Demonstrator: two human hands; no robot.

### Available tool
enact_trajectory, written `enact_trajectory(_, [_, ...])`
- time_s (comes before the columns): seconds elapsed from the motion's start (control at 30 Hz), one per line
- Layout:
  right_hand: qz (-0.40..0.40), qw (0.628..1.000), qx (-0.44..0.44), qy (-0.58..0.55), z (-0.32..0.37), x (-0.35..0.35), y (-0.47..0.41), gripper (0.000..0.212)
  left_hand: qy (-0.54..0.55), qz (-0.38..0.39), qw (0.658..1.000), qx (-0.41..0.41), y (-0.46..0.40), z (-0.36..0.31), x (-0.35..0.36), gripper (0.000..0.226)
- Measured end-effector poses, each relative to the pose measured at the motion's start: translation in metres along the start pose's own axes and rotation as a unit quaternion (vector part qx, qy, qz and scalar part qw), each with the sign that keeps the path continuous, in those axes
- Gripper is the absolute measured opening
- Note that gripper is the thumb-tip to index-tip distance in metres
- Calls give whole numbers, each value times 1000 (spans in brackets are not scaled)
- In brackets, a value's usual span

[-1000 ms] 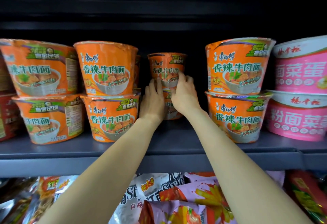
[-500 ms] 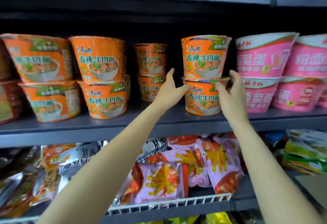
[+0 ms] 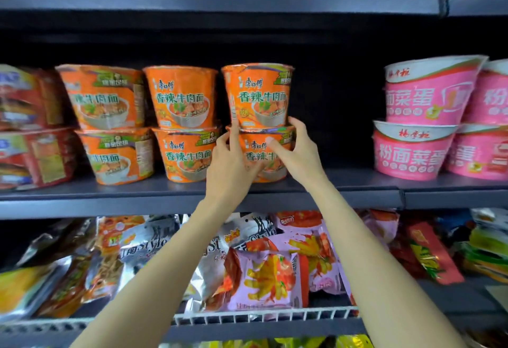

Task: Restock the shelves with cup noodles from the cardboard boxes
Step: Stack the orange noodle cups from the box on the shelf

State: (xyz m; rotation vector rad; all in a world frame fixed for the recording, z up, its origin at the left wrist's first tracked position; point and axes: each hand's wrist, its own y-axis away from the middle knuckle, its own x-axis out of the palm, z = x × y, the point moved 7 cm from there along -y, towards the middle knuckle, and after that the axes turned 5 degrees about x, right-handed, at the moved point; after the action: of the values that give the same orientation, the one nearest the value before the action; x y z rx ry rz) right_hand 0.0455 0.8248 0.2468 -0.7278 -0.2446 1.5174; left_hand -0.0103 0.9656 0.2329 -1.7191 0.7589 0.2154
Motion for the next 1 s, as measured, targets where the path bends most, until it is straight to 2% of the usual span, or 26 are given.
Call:
enact_trajectory(0.13, [13,1000,8,-2,-5,16,-6,69,-104,27,994,-4,-3,2,-5,94])
enact_trajectory(0.2, [-8,999,-6,39,-1,15,-8,68,-140,12,990,11,-6,-1,-18,82])
enact_trajectory(0.27, [-51,996,-43,50,11,7,-12,63,-75,-46,995,45,-12,-8,-37,65])
enact_trajectory(0.33, [-62,997,-48,-4,25,1,-20,59,52,-74,995,48,-24,-9,-48,59])
enact_trajectory(0.4, [-24,996,-6,-82,31,4,-29,56,153,-34,988,5,-40,-6,-43,65])
enact_trajectory(0.47, [20,992,29,-125,33,11,-31,54,190,8,981,-31,-50,-3,-34,71])
enact_trajectory(0.6, [-38,995,-16,-91,35,5,-23,59,235,19,972,-27,-55,0,-32,78])
enact_trajectory(0.7, [-73,996,-51,-29,37,1,-15,63,223,40,974,16,-53,-4,-32,74])
enact_trajectory(0.83, [-63,996,-62,-7,41,1,-9,67,170,56,983,33,-51,1,-28,80])
enact_trajectory(1.0, [-71,993,-73,52,31,5,-4,72,19,1,996,91,-37,-3,-32,76])
